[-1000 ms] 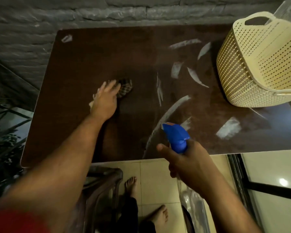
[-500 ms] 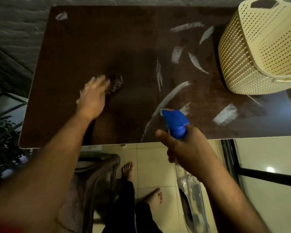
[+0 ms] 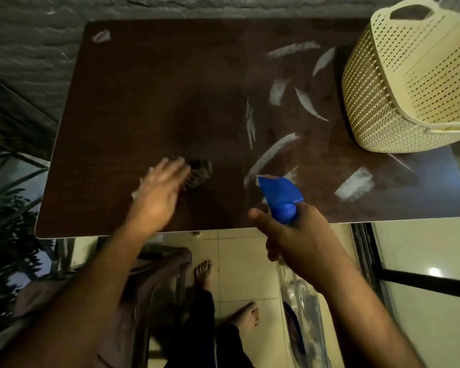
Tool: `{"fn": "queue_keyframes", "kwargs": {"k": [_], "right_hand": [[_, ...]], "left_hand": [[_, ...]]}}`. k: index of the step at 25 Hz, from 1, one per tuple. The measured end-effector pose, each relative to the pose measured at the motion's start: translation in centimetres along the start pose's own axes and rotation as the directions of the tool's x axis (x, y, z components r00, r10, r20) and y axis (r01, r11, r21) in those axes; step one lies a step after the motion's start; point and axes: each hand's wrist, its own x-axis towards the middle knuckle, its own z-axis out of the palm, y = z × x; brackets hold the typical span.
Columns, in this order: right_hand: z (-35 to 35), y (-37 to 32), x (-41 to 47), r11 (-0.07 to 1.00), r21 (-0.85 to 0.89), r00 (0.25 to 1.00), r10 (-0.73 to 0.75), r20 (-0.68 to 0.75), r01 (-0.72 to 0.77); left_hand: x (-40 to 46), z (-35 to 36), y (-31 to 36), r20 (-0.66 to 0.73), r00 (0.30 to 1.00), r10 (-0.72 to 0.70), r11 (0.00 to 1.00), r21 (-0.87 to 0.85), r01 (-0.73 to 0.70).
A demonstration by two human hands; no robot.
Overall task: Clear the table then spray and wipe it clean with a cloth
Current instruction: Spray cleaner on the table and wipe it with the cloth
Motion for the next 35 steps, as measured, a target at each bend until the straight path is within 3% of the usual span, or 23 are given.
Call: {"fn": "queue_keyframes", "kwargs": {"k": [2,4,8,10,12,13,15,18,22,25,30,35], "right_hand": [[0.2,0.4,0.4,1.0,-0.003,1.0,0.003,-0.015,-0.003],[0.3,0.5,0.6,1.0,-0.007,1.0,-0.003,-0.021,0.003],[0.1,0.3,0.0,1.0,0.005,1.0,-0.016,-0.011,0.016],[-0.3,0.5,-0.2,1.0,0.005,1.0,-0.011,-0.004,0.011],[-0.6,1.0,-0.1,1.0,-0.016,1.0,-0.019,-0.014,0.019],[-0.7,1.3,0.1,1.0,-0.024,0.999,-0.02,-0.025,0.019],[-0.7,1.7,0.6,1.0,-0.022,0.999,-0.008,-0.037,0.007],[-0.6,1.8,1.3,1.0,0.012,0.999,-0.012,-0.032,0.012],[-1.5,0.9,1.3,0.999,0.047,1.0,-0.022,-0.006,0.022],[-2.6,0.3,1.7,0.999,0.051,1.0,-0.011,-0.006,0.011],[-3.8,-1.2,4.8,0.998,0.058,1.0,0.002,0.021,-0.003],[-4.5,-4.8,10.1,0.997,0.075,1.0,0.011,0.027,-0.013]], "left_hand": [[7.2,-1.6,-1.5,-0.054,0.974,-0.218,0.975,-0.06,0.214],[10.3,-1.2,0.8,-0.085,0.957,-0.276,0.961,0.002,0.277],[1.2,3.2,7.4,0.023,0.995,0.1,0.992,0.077,-0.101],[-4.8,3.5,7.3,0.064,0.97,0.235,0.971,0.023,-0.237],[-4.5,2.3,4.3,0.084,0.948,0.307,0.95,0.025,-0.31],[-2.1,1.6,3.0,0.08,0.957,0.277,0.958,0.054,-0.282],[5.1,0.8,1.5,-0.015,0.996,0.085,0.994,0.07,-0.084],[12.6,0.5,2.8,-0.063,0.989,-0.132,0.99,0.034,0.134],[6.1,2.5,6.0,-0.022,0.998,0.051,0.998,0.027,-0.051],[0.7,2.1,6.0,-0.019,0.993,0.12,0.989,-0.088,-0.122],[10.6,1.3,3.6,-0.106,0.993,-0.052,0.997,-0.058,0.046],[22.9,0.8,3.0,-0.126,0.991,-0.045,0.999,0.024,0.048]]}}
